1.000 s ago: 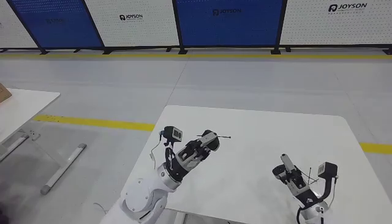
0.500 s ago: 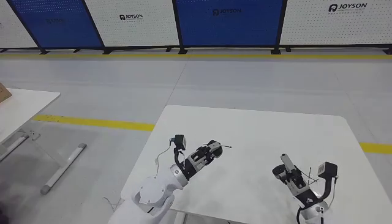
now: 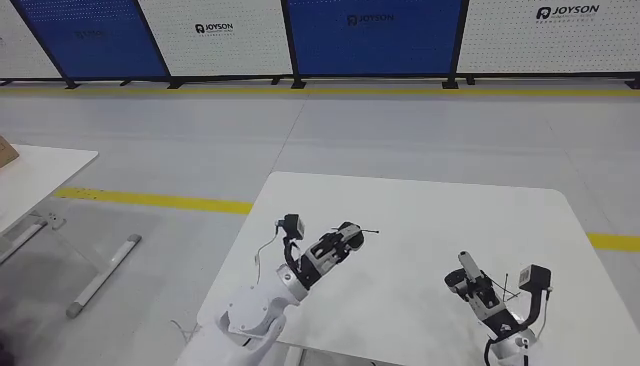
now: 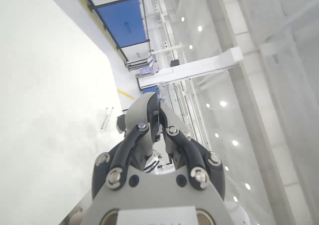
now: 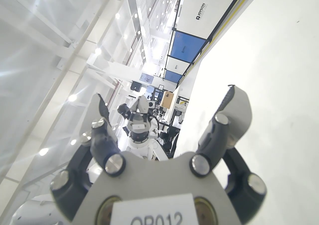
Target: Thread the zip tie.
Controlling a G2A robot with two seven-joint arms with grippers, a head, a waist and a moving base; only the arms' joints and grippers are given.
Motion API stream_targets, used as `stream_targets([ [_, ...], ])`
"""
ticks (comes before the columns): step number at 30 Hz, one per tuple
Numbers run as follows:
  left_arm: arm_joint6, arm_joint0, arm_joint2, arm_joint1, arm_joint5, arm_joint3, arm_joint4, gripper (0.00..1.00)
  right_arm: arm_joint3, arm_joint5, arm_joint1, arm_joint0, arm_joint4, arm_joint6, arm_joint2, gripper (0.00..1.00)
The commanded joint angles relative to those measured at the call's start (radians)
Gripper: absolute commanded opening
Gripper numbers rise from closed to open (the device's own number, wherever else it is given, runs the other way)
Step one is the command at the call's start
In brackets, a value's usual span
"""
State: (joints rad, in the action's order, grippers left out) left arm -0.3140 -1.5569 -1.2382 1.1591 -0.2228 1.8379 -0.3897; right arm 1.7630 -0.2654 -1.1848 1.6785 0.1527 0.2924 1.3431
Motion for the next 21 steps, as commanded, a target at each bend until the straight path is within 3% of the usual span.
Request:
stream_targets([
  [1,-0.005,-0.021,-0.016,-0.001,-0.047,0.052,-0.022,0.00,0.000,0.000,0.000,0.000,0.000,0.000,0.000,1.00],
  [5,-0.038,-0.062,-0.045,-0.004,-0.117,0.142,-0.081,0.00,0.000,0.000,0.000,0.000,0.000,0.000,0.000,1.00],
  [7,-0.053,-0.079,-0.066,-0.005,-0.117,0.193,-0.107,0.00,0.000,0.000,0.000,0.000,0.000,0.000,0.000,1.00],
  [11,-0.068,-0.108,-0.093,-0.006,-0.117,0.235,-0.114,0.00,0.000,0.000,0.000,0.000,0.000,0.000,0.000,1.00],
  [15,-0.067,-0.108,-0.085,-0.006,-0.098,0.212,-0.068,0.00,0.000,0.000,0.000,0.000,0.000,0.000,0.000,1.00],
  [18,-0.054,-0.083,-0.055,-0.004,-0.039,0.163,-0.014,0.00,0.000,0.000,0.000,0.000,0.000,0.000,0.000,1.00],
  [21,-0.016,-0.051,-0.017,0.002,-0.022,0.103,0.029,0.00,0.000,0.000,0.000,0.000,0.000,0.000,0.000,1.00],
])
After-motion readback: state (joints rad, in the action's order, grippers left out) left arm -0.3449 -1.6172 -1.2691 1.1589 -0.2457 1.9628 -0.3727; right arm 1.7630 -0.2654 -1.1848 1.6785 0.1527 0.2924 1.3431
